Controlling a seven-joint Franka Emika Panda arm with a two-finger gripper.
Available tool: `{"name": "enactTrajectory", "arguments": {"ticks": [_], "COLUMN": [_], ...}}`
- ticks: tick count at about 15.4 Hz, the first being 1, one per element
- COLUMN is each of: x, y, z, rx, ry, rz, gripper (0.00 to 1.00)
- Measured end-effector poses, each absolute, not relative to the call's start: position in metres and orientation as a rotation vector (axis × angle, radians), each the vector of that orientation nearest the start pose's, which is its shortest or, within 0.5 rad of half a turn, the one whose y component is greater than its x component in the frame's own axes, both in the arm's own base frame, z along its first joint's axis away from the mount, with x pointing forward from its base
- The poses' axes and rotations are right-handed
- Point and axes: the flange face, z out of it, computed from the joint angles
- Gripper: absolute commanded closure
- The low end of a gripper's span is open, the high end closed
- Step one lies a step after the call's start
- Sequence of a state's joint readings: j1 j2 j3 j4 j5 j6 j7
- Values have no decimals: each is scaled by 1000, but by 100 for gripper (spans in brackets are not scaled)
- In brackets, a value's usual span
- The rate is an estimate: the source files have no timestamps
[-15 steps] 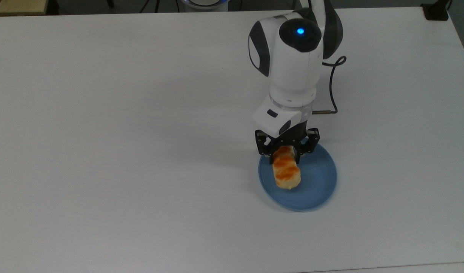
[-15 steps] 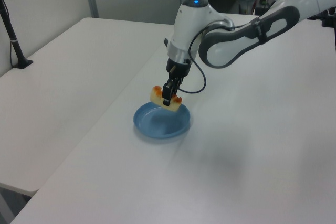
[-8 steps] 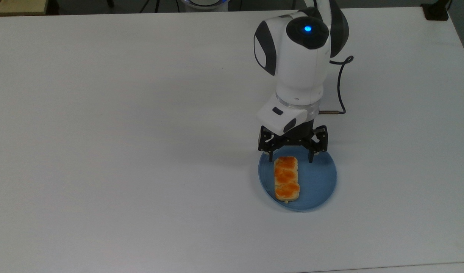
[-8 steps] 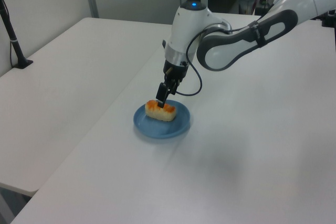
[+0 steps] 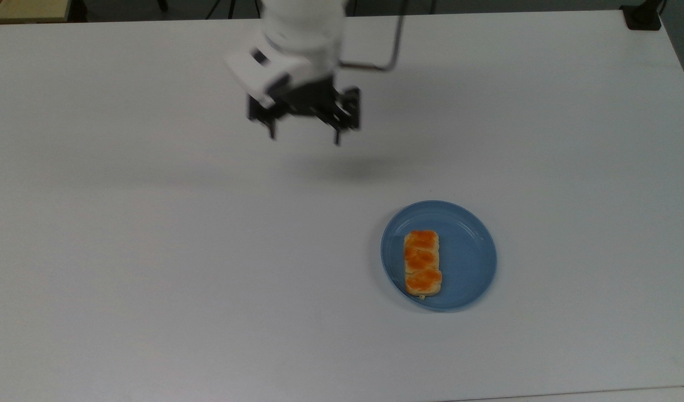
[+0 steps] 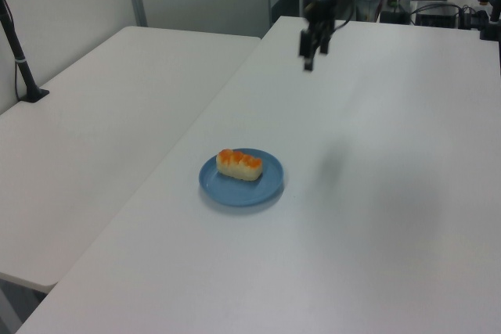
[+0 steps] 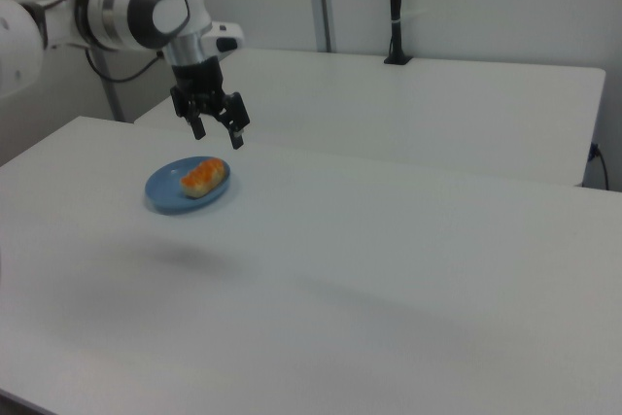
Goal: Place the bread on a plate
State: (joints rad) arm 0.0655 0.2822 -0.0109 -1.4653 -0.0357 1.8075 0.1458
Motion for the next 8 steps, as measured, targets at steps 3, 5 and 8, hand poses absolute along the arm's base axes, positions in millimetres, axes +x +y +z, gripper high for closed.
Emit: {"name": "enactTrajectory", "arguments": {"ticks": [3,5,8], "x": [615,600,591], "y": [-3,-16,-27], "z": [566,581,590], "rx": [-3173,-3172,-3170], "ry": [181,217,250], "rz": [-71,-78,-85], "gripper": [0,0,0]}}
